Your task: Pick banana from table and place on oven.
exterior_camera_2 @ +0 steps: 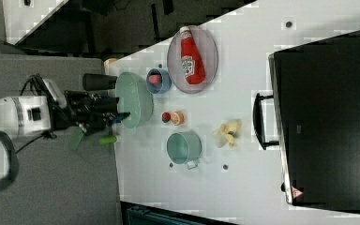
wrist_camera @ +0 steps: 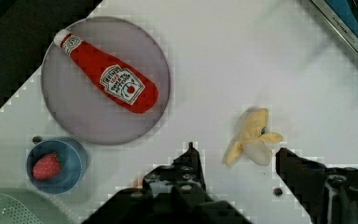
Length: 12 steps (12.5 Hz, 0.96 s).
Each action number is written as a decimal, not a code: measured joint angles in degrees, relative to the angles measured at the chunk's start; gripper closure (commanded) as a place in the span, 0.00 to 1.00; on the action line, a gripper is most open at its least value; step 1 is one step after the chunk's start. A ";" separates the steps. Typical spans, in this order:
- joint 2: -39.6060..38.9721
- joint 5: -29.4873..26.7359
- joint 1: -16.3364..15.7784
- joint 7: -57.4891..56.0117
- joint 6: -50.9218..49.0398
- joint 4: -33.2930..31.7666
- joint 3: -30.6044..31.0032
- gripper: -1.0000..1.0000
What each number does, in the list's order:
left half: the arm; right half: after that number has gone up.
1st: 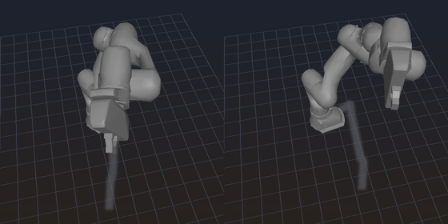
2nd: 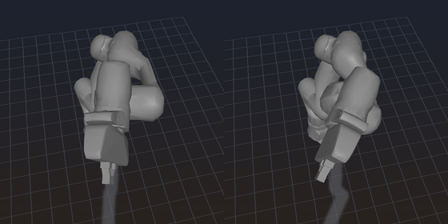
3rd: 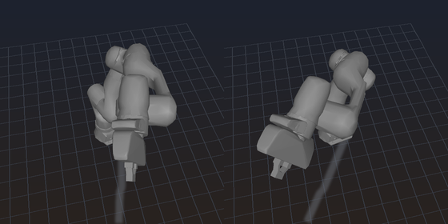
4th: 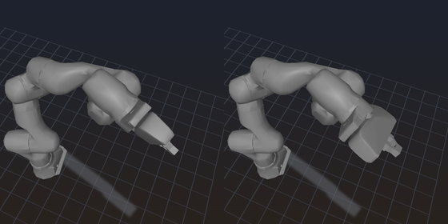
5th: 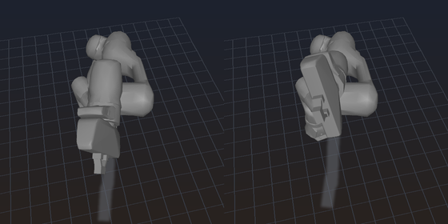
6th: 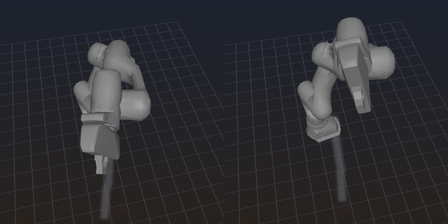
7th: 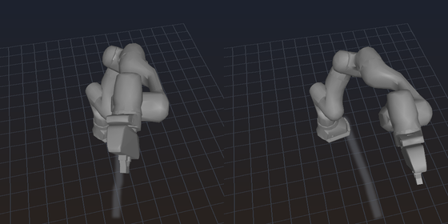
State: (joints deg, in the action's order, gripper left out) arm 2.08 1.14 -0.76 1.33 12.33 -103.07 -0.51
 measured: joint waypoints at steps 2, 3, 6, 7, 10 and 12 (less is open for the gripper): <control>12.76 0.27 0.20 0.24 -6.87 -13.20 0.10 0.10; 18.93 1.08 0.50 0.48 -9.28 -17.90 0.05 0.00; 29.17 0.76 1.32 0.81 -7.85 -19.92 -1.03 0.00; 29.67 0.08 1.65 0.95 -6.97 -18.35 -1.06 0.00; 25.70 -0.03 2.25 1.04 -0.20 -17.01 0.07 0.00; 21.00 -0.48 2.09 1.32 4.36 -19.81 -0.05 0.00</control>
State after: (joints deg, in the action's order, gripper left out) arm 23.08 0.66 1.33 2.64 16.69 -122.87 -0.56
